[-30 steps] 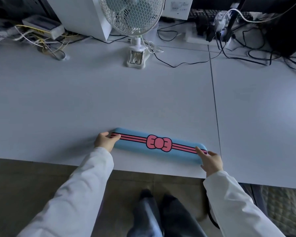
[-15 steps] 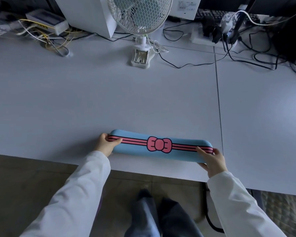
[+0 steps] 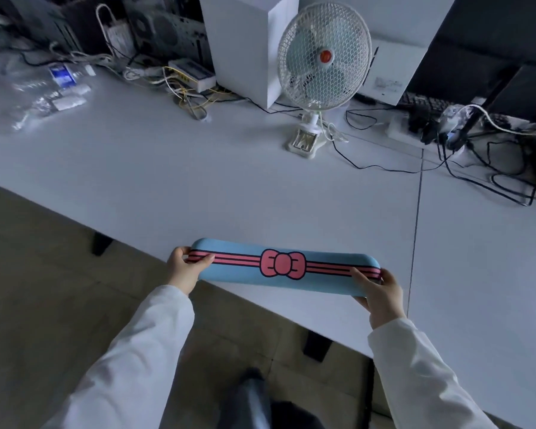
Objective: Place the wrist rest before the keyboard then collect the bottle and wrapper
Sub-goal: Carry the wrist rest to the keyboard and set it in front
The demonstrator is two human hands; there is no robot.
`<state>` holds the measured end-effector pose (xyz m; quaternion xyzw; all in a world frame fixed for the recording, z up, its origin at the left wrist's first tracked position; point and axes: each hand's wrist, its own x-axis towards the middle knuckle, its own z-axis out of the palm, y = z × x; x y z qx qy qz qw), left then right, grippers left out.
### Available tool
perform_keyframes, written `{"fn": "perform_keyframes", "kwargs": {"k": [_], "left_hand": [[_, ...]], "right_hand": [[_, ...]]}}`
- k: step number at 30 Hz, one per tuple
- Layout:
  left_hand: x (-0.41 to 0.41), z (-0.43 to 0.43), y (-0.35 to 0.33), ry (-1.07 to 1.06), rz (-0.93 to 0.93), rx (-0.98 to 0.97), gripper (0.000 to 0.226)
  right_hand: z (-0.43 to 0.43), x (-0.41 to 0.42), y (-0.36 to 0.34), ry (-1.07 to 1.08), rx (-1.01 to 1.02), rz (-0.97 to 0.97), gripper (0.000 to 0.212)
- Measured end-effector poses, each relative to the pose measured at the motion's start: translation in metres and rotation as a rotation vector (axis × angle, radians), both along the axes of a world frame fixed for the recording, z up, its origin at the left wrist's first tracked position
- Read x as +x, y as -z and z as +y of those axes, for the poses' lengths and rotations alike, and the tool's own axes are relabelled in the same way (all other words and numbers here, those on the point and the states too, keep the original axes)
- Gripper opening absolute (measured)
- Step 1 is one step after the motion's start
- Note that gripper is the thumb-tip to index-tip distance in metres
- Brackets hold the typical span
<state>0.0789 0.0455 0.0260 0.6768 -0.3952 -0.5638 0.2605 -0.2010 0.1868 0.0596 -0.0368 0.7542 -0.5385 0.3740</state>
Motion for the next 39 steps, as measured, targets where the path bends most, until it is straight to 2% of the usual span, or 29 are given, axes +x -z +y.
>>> {"fn": "perform_keyframes", "kwargs": {"k": [6, 11, 16, 20, 24, 29, 33, 36, 39], "left_hand": [[0.040, 0.049, -0.031, -0.181, 0.081, -0.080, 0.042], [0.073, 0.089, -0.051, -0.346, 0.094, -0.147, 0.032], [0.118, 0.122, -0.060, -0.481, 0.126, -0.203, 0.035], [0.166, 0.143, -0.062, -0.574, 0.147, -0.243, 0.024], [0.228, 0.160, -0.068, -0.646, 0.108, -0.296, 0.027], [0.334, 0.186, -0.080, -0.655, 0.078, -0.330, 0.007], [0.417, 0.211, -0.088, -0.731, 0.031, -0.347, 0.020], [0.467, 0.227, -0.090, -0.787, 0.037, -0.343, 0.020], [0.508, 0.238, -0.086, -0.876, 0.086, -0.347, 0.020]], "right_hand": [[-0.006, 0.016, -0.022, -0.193, -0.058, 0.035, 0.032], [-0.010, 0.040, -0.037, -0.337, -0.122, 0.055, 0.034], [-0.012, 0.083, -0.048, -0.440, -0.134, 0.039, 0.032], [-0.015, 0.132, -0.052, -0.520, -0.166, 0.021, 0.031], [-0.024, 0.197, -0.058, -0.623, -0.179, 0.027, 0.031], [-0.037, 0.303, -0.066, -0.752, -0.203, 0.015, 0.025], [-0.045, 0.391, -0.072, -0.869, -0.225, -0.004, 0.023], [-0.052, 0.448, -0.076, -0.949, -0.226, -0.028, 0.019], [-0.061, 0.498, -0.076, -1.037, -0.202, -0.043, 0.026]]}}
